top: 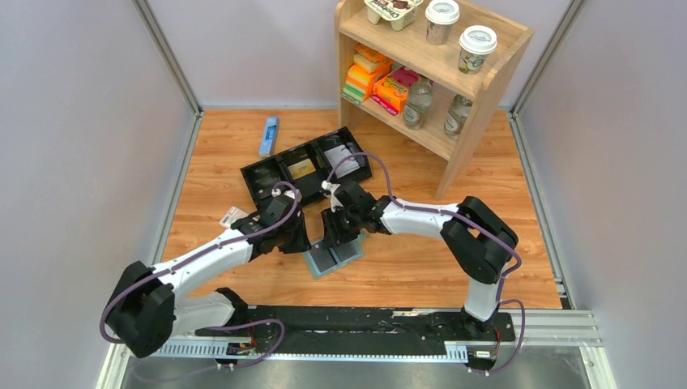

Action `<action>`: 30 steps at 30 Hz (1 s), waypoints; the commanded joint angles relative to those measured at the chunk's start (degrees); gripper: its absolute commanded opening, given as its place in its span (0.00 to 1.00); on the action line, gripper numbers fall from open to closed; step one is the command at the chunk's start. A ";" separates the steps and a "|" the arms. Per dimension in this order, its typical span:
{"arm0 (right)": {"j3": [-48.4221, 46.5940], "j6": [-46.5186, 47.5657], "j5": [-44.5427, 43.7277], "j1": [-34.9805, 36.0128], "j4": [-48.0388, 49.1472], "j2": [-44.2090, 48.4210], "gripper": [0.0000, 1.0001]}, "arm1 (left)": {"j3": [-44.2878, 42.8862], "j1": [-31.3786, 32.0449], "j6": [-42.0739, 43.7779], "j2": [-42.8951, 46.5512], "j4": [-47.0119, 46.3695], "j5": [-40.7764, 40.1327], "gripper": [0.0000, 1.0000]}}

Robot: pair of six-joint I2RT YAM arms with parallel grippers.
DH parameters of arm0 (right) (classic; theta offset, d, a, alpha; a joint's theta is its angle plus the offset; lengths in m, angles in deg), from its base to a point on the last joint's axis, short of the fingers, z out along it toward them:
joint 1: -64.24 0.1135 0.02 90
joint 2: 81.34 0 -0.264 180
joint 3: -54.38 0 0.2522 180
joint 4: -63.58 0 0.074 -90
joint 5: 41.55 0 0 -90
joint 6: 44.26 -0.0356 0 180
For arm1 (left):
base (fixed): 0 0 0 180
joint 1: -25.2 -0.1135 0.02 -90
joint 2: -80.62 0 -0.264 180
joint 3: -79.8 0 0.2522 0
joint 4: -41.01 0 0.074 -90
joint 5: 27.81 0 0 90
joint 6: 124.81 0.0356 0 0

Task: Take the credit cards out of the card holder
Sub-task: Remove the credit card from the card holder.

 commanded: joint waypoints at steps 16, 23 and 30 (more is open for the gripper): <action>1.32 -4.05 9.97 -3.61 6.34 -5.11 0.36 | -1.67 0.23 1.85 -12.76 -2.27 3.26 0.13; 2.99 -5.19 12.69 -4.92 9.67 -5.12 0.31 | -1.14 0.23 2.02 -14.44 -2.27 2.73 0.08; 7.21 -8.35 18.05 -6.42 18.81 -2.04 0.24 | -1.05 0.23 2.20 -15.40 -1.66 2.03 0.08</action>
